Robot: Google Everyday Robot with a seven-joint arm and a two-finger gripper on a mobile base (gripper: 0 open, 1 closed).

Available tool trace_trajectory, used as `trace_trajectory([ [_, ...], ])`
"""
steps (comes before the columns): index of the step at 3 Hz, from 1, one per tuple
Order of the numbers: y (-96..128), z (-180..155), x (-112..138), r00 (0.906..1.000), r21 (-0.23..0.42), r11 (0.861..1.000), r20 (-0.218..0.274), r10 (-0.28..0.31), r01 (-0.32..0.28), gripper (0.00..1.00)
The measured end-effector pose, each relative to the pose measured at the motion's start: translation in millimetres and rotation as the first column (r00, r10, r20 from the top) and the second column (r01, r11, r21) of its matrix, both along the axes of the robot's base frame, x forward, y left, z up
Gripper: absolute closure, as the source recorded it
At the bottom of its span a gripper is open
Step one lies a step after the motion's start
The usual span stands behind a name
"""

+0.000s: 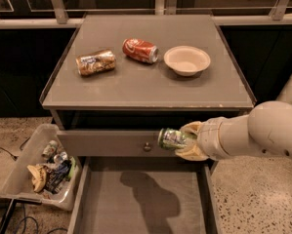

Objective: Pick green can from middle drawer and place on counter

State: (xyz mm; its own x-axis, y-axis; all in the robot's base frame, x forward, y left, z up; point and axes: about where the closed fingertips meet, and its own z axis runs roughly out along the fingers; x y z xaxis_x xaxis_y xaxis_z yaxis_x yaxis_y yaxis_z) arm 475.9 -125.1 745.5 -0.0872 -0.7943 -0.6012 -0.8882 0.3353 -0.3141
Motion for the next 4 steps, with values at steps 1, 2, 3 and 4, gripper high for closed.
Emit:
trace_trajectory([
  [1,5.1,30.6,-8.4,0.9989,-0.028,0.999,0.034,0.034,-0.033,1.0],
  [2,4.1,86.8,-20.8,0.9912,-0.045,0.998,0.119,0.058,-0.053,1.0],
  [3,-10.8,137.4,-23.6,0.977,-0.049,0.998,0.209,0.045,-0.035,1.0],
  [4,-41.5,186.5,-7.5,0.9575,0.051,0.998,0.286,-0.036,0.023,1.0],
])
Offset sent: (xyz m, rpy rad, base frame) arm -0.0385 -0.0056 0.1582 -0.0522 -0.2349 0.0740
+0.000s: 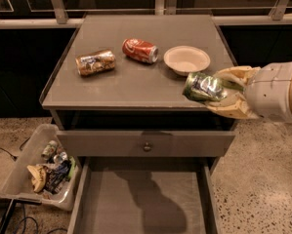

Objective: Pick green can from middle drawer and place on counter

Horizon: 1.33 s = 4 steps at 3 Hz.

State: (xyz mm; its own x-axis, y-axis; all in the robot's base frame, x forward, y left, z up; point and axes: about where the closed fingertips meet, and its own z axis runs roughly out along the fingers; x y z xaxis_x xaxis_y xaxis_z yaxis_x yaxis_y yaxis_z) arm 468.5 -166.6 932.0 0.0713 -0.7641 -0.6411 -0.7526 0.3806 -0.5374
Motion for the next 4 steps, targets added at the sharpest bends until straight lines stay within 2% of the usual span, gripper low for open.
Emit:
trace_trajectory([
  [1,0.0,0.0,0.0,1.0,0.0,1.0,0.0,0.0,0.0,1.0],
  [2,13.1,-2.8,11.1,0.9997,0.016,1.0,0.009,0.023,-0.024,1.0],
  [3,22.1,-6.2,40.4,0.9996,0.061,0.998,0.024,0.017,-0.018,1.0],
  [4,27.8,-15.9,77.8,0.9999,0.113,0.994,0.01,-0.01,0.009,1.0],
])
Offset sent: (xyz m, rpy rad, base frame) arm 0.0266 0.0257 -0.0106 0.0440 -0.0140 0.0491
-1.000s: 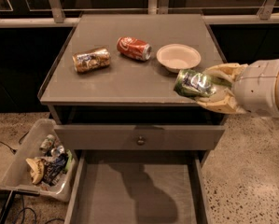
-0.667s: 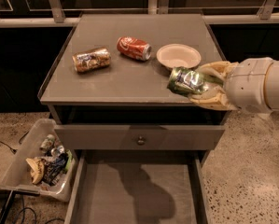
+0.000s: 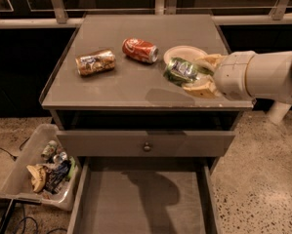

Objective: Pick green can from middle drawer and place on counter

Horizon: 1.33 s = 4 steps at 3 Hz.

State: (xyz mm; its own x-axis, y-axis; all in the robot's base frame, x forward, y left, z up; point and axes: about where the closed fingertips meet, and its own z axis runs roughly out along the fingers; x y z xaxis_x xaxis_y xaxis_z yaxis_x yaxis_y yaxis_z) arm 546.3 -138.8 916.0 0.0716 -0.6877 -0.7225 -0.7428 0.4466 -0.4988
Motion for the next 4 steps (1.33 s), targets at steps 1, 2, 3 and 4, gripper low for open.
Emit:
trace_trajectory([
  [1,7.9,-13.3,30.8,0.9993,0.027,1.0,-0.035,-0.012,0.013,1.0],
  [2,14.3,-28.1,56.8,0.9972,0.003,1.0,-0.074,-0.011,0.011,1.0],
  [3,11.9,-43.4,81.2,0.9938,-0.047,0.999,-0.109,-0.024,0.019,1.0],
  [4,-6.9,-58.8,106.1,0.9884,-0.116,0.991,-0.125,-0.086,0.071,1.0],
])
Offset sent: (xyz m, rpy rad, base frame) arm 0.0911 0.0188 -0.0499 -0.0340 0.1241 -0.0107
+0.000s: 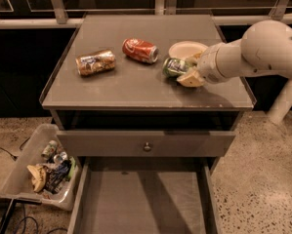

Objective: Pick green can from middle drawer and place on counter

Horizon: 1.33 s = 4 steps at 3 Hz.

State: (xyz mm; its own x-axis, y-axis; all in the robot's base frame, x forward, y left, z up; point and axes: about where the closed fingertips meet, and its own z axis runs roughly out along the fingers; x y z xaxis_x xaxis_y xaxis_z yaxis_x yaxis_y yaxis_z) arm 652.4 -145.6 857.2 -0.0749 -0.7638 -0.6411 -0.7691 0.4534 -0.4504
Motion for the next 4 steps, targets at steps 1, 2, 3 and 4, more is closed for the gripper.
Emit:
trace_trajectory([
  [1,-22.4,-12.9,14.6,0.9978,-0.041,0.997,-0.01,-0.065,0.065,1.0],
  [2,-22.3,-8.5,14.4,0.9978,-0.041,0.997,-0.01,-0.065,0.065,1.0],
  [3,-20.7,10.5,-13.1,0.9997,-0.034,0.999,-0.003,-0.025,0.025,1.0],
  [4,-22.5,11.8,-15.5,0.9997,-0.034,0.999,-0.001,-0.023,0.023,0.82],
])
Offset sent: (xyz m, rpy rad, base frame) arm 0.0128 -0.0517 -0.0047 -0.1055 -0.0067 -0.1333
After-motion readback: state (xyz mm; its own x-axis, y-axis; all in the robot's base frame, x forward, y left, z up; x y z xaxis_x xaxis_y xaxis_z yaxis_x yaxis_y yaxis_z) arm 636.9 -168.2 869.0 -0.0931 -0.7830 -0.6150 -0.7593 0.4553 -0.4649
